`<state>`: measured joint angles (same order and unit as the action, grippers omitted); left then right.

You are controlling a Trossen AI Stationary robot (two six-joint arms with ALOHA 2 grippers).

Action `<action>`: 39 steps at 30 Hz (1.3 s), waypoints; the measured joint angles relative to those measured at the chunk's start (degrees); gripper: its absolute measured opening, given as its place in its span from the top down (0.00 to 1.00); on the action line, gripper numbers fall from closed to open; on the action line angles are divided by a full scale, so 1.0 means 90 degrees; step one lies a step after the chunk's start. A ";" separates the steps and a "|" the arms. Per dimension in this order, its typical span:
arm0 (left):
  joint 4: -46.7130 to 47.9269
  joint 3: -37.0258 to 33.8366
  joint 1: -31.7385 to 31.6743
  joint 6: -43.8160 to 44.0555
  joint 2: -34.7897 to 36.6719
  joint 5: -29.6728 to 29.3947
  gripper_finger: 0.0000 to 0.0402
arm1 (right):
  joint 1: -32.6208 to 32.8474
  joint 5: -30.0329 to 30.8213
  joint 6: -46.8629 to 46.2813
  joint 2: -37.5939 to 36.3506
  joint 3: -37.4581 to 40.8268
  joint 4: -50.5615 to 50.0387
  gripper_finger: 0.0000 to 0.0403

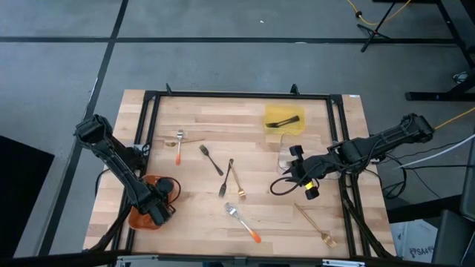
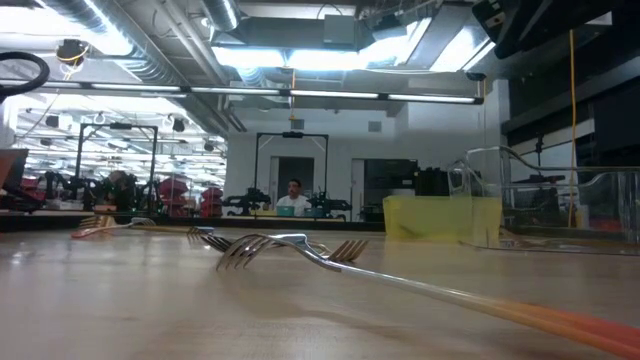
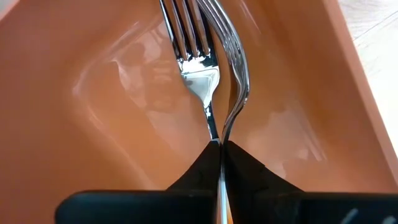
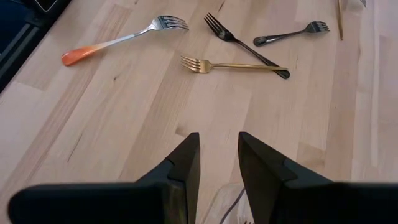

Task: Sort silverware by color (type)
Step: Put the black fork into the yellow bin, then put the orange fork into the orange bin, then put the gold fork into the transparent bin

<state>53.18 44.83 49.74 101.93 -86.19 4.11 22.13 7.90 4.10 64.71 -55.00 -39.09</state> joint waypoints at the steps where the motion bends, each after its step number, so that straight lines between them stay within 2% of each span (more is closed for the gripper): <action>1: -0.0001 -0.0004 0.0000 -0.0001 0.0000 -0.0003 0.98 | 0.0000 0.0002 0.0000 0.0000 0.0000 0.0000 0.75; 18: -0.0001 -0.0015 0.0005 -0.0001 -0.0012 -0.0012 0.98 | 0.0000 0.0002 0.0000 0.0000 0.0000 0.0001 0.75; 29: 0.0015 -0.0045 0.0012 0.0000 -0.0041 0.0021 0.81 | 0.0000 0.0000 0.0000 0.0000 0.0000 0.0000 0.75; 39: 0.0013 -0.0034 0.0012 0.0139 -0.0034 0.0186 0.79 | 0.0000 0.0000 0.0000 0.0000 0.0000 0.0000 0.75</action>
<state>53.30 44.52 49.84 103.18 -86.50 5.78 22.13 7.90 4.10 64.71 -55.00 -39.09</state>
